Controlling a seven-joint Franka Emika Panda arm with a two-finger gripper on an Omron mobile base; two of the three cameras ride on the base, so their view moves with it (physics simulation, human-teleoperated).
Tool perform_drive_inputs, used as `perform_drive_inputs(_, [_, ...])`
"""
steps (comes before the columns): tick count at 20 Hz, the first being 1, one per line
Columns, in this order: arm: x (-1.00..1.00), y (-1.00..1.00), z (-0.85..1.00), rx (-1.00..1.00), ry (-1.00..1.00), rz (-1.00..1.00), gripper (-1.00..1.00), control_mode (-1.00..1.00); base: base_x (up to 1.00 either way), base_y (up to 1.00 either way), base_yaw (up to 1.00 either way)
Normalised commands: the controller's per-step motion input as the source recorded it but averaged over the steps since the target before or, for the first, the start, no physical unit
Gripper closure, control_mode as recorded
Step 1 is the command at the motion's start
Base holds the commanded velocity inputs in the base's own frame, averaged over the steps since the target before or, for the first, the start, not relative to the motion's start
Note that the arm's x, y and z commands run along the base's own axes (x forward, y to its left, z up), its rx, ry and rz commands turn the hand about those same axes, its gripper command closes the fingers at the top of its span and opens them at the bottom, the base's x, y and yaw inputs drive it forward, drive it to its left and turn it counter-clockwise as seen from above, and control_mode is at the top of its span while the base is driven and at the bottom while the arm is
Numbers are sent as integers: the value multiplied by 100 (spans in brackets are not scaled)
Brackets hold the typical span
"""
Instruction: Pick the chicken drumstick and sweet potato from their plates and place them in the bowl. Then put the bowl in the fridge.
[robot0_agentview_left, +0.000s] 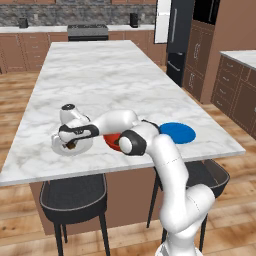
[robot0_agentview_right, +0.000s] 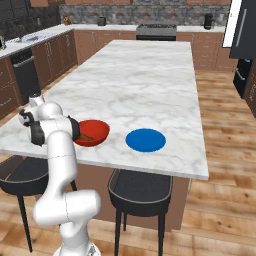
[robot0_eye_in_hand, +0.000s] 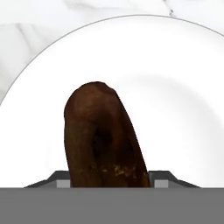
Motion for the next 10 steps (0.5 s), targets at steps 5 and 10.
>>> perform_drive_inputs(5, [-10, -13, 43, 0, 0, 4, 100, -100, 0, 0, 0])
perform_drive_inputs(10, [-26, -39, 51, 1, -3, 7, 100, -100, 0, 0, 0])
